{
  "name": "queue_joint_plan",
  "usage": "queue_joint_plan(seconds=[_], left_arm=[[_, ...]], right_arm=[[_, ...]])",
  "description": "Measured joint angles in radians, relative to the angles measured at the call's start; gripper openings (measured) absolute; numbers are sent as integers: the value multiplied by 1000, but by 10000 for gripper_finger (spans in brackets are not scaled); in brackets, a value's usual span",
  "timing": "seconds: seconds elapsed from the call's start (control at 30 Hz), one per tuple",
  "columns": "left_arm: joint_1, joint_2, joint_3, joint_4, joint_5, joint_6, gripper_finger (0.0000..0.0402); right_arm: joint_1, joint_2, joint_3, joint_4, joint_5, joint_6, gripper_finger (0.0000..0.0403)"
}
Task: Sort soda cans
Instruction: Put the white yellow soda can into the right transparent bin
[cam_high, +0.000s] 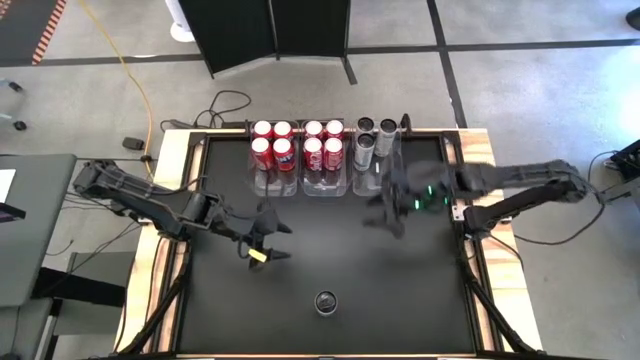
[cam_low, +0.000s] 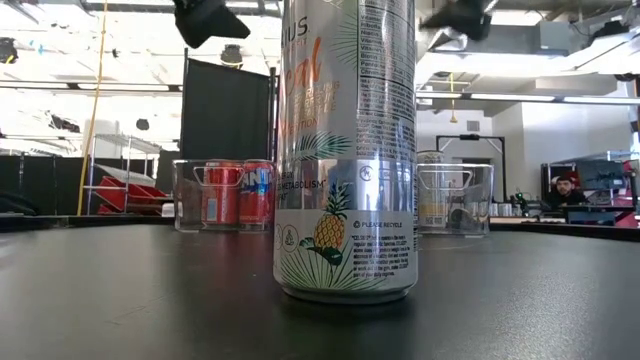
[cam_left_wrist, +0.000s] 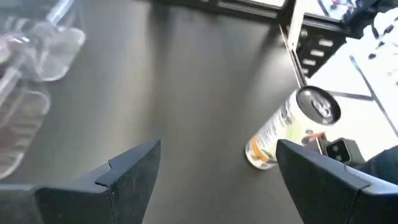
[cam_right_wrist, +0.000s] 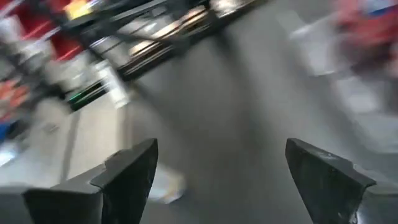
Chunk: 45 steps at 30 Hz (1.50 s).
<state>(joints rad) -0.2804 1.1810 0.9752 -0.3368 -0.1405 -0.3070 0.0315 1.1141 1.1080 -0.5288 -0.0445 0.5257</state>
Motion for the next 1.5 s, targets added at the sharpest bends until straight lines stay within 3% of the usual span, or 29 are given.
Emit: queue_joint_plan(seconds=[0.27, 0.43, 0.57, 0.73, 1.03, 1.5], left_arm=[[-51, 170, -24, 164, 66, 29, 316], [-88, 273, -24, 308, 68, 31, 316], [-95, 366, -24, 440, 152, 27, 316], [-105, 433, -24, 457, 212, -36, 316], [-120, 443, -24, 506, 130, -47, 316], [-118, 442, -24, 516, 109, -41, 316]], right_arm=[[386, 154, 0, 114, 299, 155, 363], [482, 301, 0, 141, 320, 173, 363], [509, 418, -2, 189, 252, 186, 363], [531, 509, 35, 230, 229, 195, 360], [497, 653, 147, 310, 194, -15, 354], [444, 725, 206, 361, 92, -14, 353]])
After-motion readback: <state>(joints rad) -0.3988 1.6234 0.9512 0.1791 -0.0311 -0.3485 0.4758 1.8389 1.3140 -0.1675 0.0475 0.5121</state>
